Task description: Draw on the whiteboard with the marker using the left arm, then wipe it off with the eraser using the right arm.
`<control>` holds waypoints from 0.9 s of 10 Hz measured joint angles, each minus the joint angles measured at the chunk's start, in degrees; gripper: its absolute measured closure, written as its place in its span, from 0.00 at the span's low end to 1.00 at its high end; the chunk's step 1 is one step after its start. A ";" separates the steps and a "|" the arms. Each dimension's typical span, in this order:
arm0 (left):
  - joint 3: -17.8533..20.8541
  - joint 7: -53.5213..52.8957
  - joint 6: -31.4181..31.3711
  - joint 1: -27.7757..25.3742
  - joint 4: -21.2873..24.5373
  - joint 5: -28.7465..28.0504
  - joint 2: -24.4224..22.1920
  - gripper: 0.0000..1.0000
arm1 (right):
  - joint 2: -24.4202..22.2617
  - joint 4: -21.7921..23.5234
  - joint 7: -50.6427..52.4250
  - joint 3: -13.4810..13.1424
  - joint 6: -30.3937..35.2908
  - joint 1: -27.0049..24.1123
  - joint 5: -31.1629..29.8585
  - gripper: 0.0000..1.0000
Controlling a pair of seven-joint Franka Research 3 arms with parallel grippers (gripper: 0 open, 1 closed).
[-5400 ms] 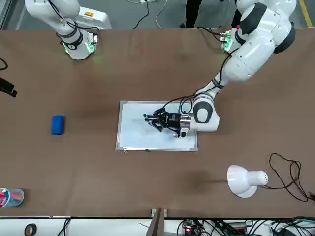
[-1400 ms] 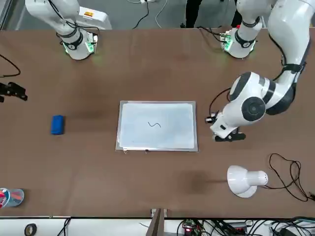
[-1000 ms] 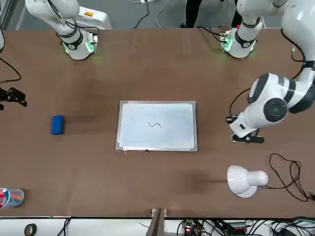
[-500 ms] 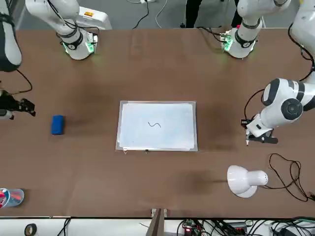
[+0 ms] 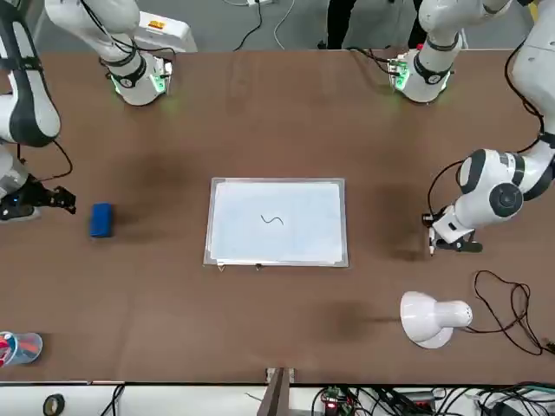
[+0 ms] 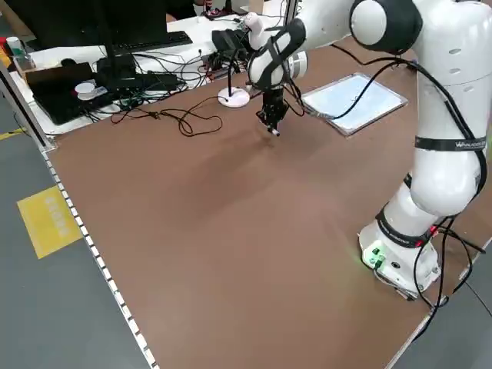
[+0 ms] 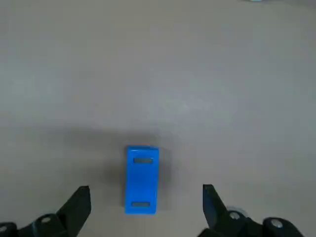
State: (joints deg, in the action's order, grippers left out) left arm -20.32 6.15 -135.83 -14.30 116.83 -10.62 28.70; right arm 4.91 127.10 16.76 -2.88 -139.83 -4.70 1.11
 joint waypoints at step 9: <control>-0.26 4.03 -0.60 0.52 -0.02 -0.99 1.65 0.64 | 10.01 4.36 0.70 0.01 -15.88 -0.77 0.00 0.00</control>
State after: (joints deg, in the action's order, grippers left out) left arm -20.58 10.18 -136.43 -13.79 116.81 -11.62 30.35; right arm 14.92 131.46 17.45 -2.86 -155.71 -5.47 1.11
